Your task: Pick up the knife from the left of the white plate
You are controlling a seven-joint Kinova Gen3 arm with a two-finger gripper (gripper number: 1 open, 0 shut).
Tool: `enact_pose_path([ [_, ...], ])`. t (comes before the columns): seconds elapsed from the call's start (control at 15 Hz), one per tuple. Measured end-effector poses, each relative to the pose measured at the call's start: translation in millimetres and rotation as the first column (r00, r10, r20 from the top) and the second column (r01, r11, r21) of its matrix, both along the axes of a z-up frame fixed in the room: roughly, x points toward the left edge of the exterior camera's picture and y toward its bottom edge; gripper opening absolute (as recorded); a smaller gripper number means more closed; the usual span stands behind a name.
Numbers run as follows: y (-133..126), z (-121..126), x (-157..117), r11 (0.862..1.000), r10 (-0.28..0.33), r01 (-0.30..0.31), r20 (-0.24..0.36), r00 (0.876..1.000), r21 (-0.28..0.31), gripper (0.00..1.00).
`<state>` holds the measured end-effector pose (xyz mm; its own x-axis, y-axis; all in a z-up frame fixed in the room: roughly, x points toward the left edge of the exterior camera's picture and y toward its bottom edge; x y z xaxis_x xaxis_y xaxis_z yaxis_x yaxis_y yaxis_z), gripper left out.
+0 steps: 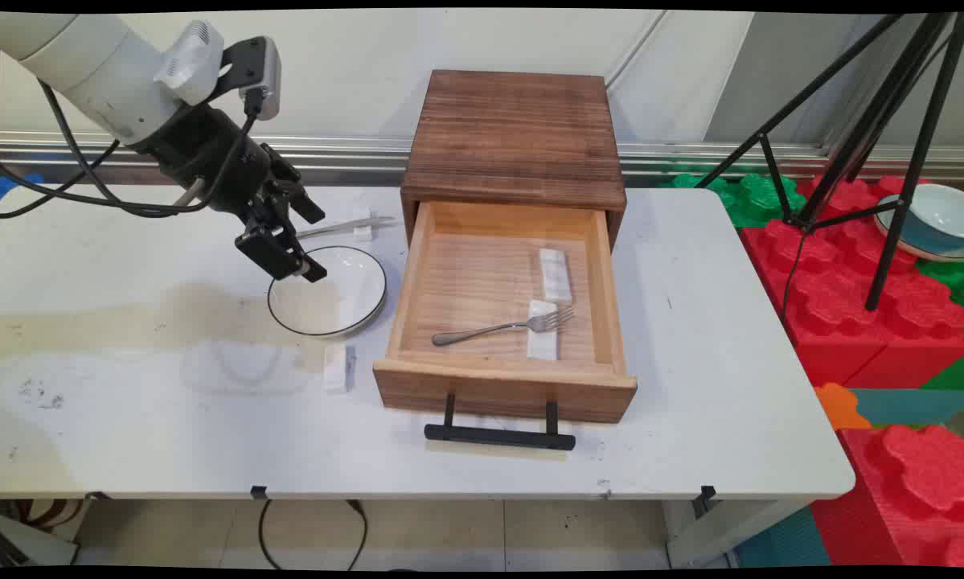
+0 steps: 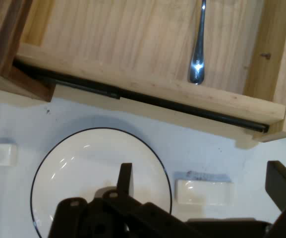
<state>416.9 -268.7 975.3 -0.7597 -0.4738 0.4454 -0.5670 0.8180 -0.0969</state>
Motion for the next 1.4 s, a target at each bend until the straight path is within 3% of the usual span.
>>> enact_pose_path([
  [0.73,-18,-8,19,0.999,0.043,-0.043,0.050,0.998,-0.011,1.00],
  [1.4,-68,-28,55,0.996,0.083,-0.078,0.146,0.986,-0.037,1.00],
])
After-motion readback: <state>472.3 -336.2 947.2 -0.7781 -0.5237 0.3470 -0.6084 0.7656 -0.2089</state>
